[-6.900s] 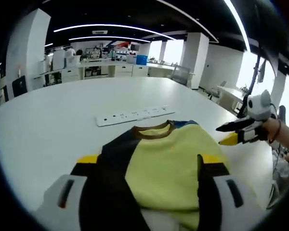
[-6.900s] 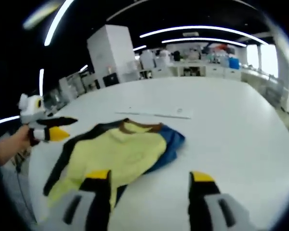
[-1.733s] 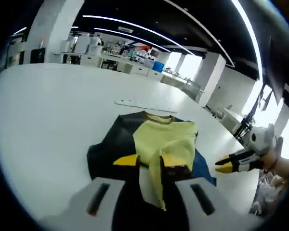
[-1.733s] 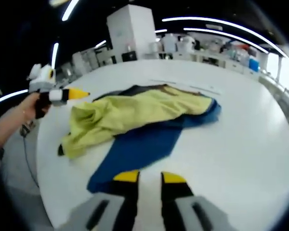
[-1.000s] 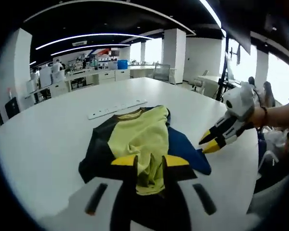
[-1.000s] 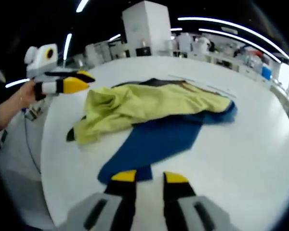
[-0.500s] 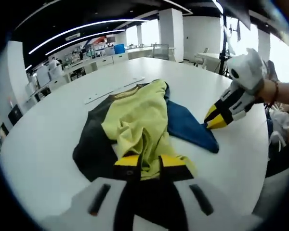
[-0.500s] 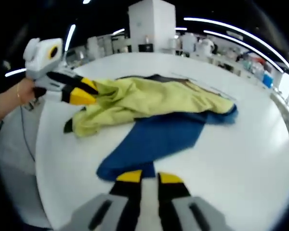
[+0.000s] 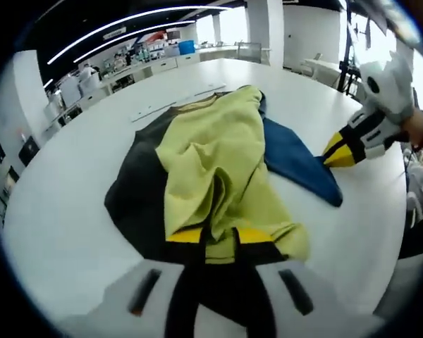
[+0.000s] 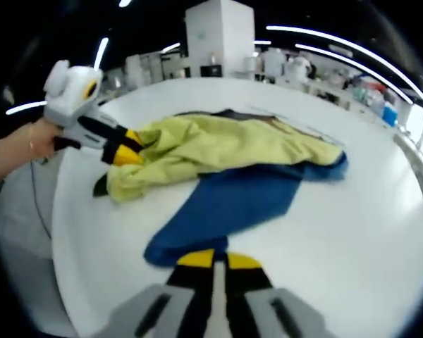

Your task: Fold the garment on the visible template until the final outline fits inside the template.

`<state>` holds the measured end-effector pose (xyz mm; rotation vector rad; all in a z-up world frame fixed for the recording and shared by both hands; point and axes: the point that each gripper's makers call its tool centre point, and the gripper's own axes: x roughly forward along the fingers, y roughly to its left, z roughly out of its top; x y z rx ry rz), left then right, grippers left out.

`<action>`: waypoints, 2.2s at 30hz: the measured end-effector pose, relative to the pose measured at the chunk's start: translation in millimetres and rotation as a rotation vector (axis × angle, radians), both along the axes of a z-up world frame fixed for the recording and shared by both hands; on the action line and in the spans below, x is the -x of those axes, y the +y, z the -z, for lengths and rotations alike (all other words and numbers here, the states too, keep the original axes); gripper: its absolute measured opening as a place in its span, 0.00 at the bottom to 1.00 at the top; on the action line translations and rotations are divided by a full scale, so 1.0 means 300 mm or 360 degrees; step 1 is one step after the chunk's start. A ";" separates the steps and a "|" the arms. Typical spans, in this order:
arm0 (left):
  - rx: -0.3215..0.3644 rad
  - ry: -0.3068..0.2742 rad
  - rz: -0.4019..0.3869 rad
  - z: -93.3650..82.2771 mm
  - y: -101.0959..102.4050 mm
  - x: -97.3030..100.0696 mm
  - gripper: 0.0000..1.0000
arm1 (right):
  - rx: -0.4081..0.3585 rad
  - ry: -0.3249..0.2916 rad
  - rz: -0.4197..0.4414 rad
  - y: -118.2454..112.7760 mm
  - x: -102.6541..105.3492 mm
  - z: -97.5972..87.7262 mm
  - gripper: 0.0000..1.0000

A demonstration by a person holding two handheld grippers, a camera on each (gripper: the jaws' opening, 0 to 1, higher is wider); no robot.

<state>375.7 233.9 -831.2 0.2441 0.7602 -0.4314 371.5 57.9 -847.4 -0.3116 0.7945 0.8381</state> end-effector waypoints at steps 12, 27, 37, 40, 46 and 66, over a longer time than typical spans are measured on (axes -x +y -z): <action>0.0047 0.0055 -0.0074 0.022 0.034 -0.005 0.01 | -0.0021 0.0022 0.0014 -0.001 -0.006 0.002 0.00; 0.0117 -0.0079 -0.0061 -0.091 0.015 -0.005 0.00 | 0.0006 -0.0008 0.0086 -0.076 -0.033 -0.024 0.00; 0.0268 -0.0162 -0.0063 -0.212 -0.047 0.005 0.00 | 0.0045 -0.0054 0.0195 -0.190 -0.072 -0.055 0.00; 0.0292 -0.0183 -0.0034 -0.233 -0.071 0.007 0.00 | 0.0055 -0.0067 0.0238 -0.234 -0.089 -0.068 0.00; 0.0326 -0.0195 0.0015 -0.272 -0.131 0.029 0.00 | 0.0109 -0.0100 0.0278 -0.319 -0.116 -0.084 0.00; 0.0416 -0.0108 0.0365 -0.307 -0.415 0.165 0.00 | 0.0288 -0.0192 0.0404 -0.556 -0.204 -0.126 0.00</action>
